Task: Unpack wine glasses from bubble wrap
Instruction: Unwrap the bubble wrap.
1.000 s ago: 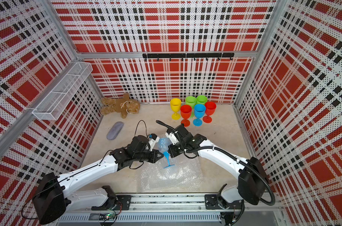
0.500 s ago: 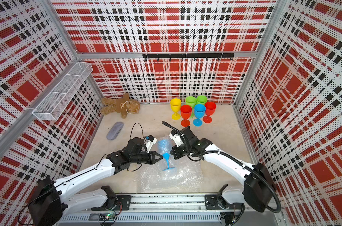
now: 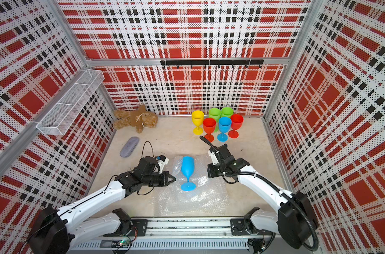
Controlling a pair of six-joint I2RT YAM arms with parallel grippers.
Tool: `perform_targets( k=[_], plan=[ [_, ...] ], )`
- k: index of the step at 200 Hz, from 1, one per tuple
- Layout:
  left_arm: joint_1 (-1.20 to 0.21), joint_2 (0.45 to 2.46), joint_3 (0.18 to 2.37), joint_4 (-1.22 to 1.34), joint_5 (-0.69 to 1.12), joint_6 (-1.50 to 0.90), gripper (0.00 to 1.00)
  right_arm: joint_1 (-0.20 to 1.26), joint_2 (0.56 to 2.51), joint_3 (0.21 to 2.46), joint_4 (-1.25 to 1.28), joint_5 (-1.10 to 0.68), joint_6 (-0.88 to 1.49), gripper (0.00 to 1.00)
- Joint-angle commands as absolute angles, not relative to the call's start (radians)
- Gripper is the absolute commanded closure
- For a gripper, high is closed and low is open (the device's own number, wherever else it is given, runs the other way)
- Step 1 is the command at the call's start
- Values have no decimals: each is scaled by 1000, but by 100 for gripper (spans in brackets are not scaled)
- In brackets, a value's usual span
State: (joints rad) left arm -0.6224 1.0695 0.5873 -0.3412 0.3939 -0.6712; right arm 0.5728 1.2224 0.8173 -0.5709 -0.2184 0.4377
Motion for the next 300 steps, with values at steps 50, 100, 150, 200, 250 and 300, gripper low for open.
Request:
perform_targets(
  k=[50, 100, 150, 200, 250, 300],
  plan=[
    [-650, 1086, 592, -365, 297, -676, 100, 569, 1126, 701, -459, -231, 531, 100],
    [-712, 1181, 623, -356, 214, -685, 62, 570, 1122, 621, -370, -229, 579, 85],
    [-665, 1082, 654, -441, 170, -686, 37, 570, 1051, 659, -439, -175, 561, 45],
    [-618, 967, 772, -575, 91, -611, 33, 590, 1031, 787, -536, -103, 486, 63],
    [-706, 1054, 876, -488, 188, -587, 43, 726, 1197, 852, -495, -231, 530, 97],
    [-860, 1216, 885, -378, 233, -609, 52, 735, 1209, 801, -422, -261, 597, 100]
  ],
)
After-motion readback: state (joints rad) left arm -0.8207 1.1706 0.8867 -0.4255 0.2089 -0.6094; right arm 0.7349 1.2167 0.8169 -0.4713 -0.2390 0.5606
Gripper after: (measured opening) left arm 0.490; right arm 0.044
